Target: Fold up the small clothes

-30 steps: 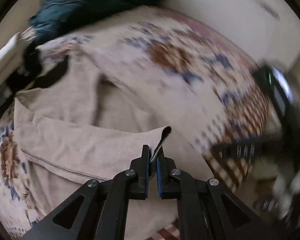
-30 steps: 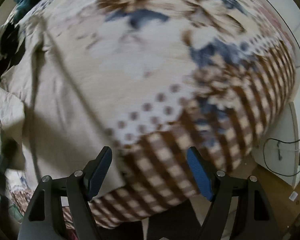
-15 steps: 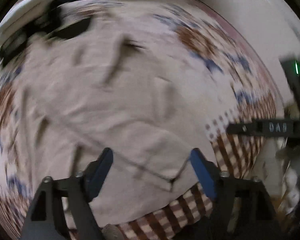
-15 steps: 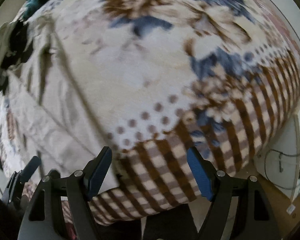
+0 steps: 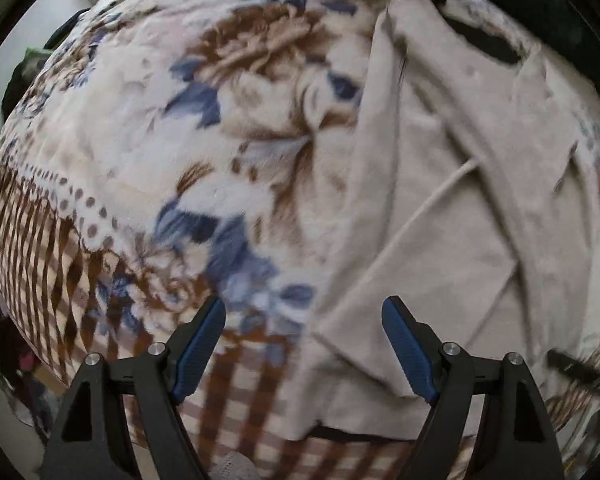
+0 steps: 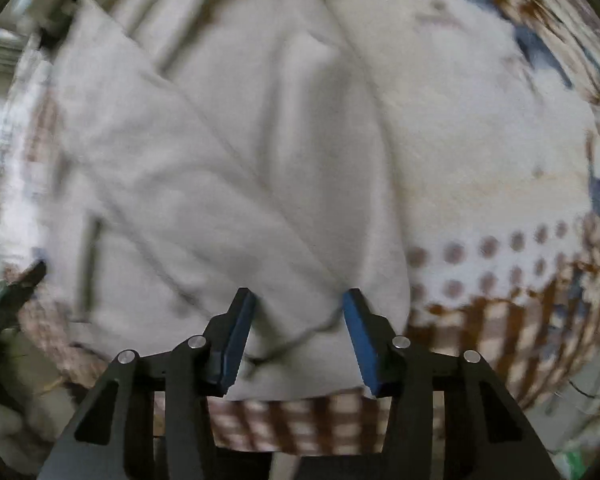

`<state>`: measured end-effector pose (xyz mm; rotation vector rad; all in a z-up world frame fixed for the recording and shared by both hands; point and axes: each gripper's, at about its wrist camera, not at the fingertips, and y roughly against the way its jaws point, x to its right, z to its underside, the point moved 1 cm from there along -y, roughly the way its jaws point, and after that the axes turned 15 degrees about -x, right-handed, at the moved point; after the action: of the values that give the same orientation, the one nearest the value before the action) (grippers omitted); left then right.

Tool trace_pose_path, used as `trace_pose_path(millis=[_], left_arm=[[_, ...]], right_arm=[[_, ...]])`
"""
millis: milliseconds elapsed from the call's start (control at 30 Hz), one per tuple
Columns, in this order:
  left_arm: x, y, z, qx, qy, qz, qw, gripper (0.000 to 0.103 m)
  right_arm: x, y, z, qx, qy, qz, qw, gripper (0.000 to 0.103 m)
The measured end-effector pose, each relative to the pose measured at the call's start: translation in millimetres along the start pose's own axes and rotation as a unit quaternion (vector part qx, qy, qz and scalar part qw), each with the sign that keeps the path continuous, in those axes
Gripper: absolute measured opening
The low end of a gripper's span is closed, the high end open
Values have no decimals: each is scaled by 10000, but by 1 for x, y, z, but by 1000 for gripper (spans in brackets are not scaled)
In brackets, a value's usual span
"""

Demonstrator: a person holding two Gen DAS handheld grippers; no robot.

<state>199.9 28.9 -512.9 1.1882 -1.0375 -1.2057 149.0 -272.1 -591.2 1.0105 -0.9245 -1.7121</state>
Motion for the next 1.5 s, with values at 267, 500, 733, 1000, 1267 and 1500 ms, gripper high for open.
trace_pose_path(millis=[267, 500, 733, 1000, 1267, 1500], left_arm=[[2, -30, 22, -512, -176, 614, 9966, 80], [13, -36, 36, -354, -340, 964, 9941, 11], [12, 1, 35, -282, -406, 1527, 9870, 4], [-21, 40, -17, -310, 538, 2578, 9642, 2], [-16, 36, -118, -84, 995, 2932, 9508, 2], [-16, 1, -178, -157, 1109, 3061, 9454, 2]], right_arm=[[98, 47, 37, 21, -601, -319, 9977, 56], [160, 49, 64, -182, -888, -1159, 9891, 49], [111, 68, 76, -66, -890, -1561, 9837, 4], [111, 126, 21, 268, -992, -2225, 9695, 4], [98, 170, -72, 869, -950, -2179, 9674, 4], [77, 158, -161, 1213, -1172, -2333, 9577, 4]])
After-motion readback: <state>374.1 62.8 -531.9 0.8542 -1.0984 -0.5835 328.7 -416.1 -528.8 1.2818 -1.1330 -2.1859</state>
